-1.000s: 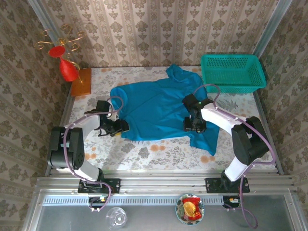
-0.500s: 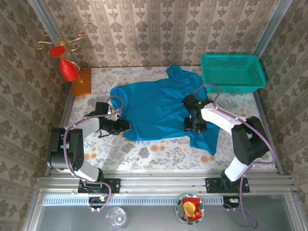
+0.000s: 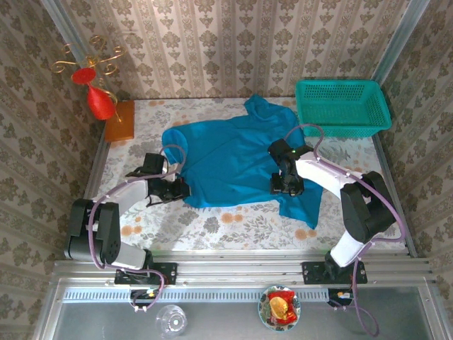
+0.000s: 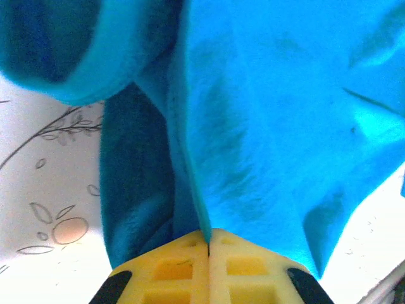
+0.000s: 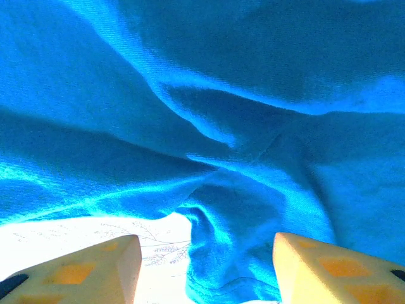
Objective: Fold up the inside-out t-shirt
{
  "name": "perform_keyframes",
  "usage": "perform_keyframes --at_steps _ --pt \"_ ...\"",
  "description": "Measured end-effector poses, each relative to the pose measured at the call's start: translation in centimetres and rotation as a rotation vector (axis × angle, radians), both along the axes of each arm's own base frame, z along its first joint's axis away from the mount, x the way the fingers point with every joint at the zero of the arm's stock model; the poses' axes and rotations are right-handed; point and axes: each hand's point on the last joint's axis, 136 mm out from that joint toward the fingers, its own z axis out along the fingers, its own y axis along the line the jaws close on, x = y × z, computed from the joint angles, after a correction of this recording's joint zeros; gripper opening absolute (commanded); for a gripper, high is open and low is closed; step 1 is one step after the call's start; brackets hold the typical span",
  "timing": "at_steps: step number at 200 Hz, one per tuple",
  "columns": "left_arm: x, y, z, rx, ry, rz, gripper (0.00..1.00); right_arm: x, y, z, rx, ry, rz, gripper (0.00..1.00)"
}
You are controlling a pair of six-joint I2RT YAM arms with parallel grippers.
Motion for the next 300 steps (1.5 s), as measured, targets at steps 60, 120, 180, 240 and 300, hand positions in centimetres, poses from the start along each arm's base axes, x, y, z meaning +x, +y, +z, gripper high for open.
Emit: perform_keyframes --at_steps 60,120,180,240,300 --pt "1.8 4.6 2.6 0.129 -0.068 0.153 0.00 -2.2 -4.1 0.3 0.002 -0.030 -0.163 0.60" --pt "2.4 8.7 2.9 0.165 -0.038 0.313 0.00 -6.3 -9.6 -0.3 -0.016 -0.076 -0.465 0.58" --pt "2.7 11.6 2.7 0.160 -0.011 0.433 0.00 -8.0 -10.1 -2.7 0.059 -0.036 -0.584 0.46" --pt "2.6 11.6 2.6 0.130 -0.002 0.442 0.00 -7.3 -7.4 -3.8 0.184 0.023 -0.550 0.37" --pt "2.5 11.4 2.6 0.121 0.003 0.443 0.00 -7.5 -6.6 -4.3 0.186 0.064 -0.530 0.38"
